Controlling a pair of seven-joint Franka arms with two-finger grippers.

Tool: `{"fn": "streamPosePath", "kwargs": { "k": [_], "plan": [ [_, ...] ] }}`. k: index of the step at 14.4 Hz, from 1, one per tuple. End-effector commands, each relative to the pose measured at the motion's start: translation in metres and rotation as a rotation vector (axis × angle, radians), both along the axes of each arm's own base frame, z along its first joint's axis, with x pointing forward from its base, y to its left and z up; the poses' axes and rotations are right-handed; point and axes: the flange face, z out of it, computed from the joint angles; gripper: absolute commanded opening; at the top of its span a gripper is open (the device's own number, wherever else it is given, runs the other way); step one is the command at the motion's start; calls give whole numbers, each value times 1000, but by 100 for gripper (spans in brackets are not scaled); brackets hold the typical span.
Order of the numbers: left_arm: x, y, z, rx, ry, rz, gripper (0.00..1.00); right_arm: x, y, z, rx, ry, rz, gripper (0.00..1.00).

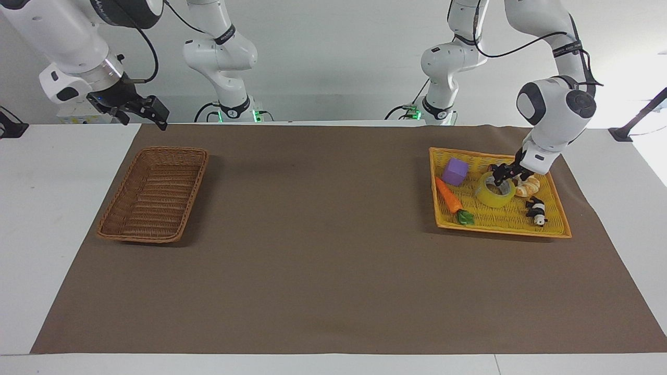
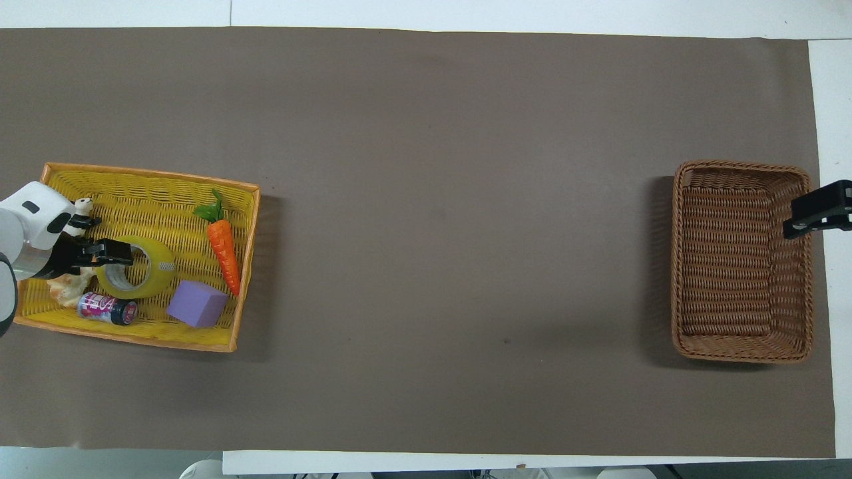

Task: Move tape to another basket
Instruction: 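Lower the left gripper onto the tape roll rim and close on it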

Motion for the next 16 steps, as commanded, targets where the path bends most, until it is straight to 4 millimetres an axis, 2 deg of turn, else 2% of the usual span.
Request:
{"fn": "streamPosePath", "kwargs": {
  "k": [1, 3, 5, 7, 16],
  "plan": [
    [-5, -1, -7, 0, -8, -16, 80, -6, 0, 0, 6, -15, 19, 100],
    [-8, 2, -10, -1, 0, -8, 69, -6, 0, 0, 5, -14, 19, 100],
    [-8, 3, -12, -1, -3, -7, 66, -6, 0, 0, 5, -14, 19, 100],
    [-9, 4, -18, -4, 11, -10, 65, -6, 0, 0, 5, -14, 19, 100],
    [-8, 12, -18, -4, -9, -12, 65, -6, 0, 1, 5, -16, 19, 100]
  ]
}}
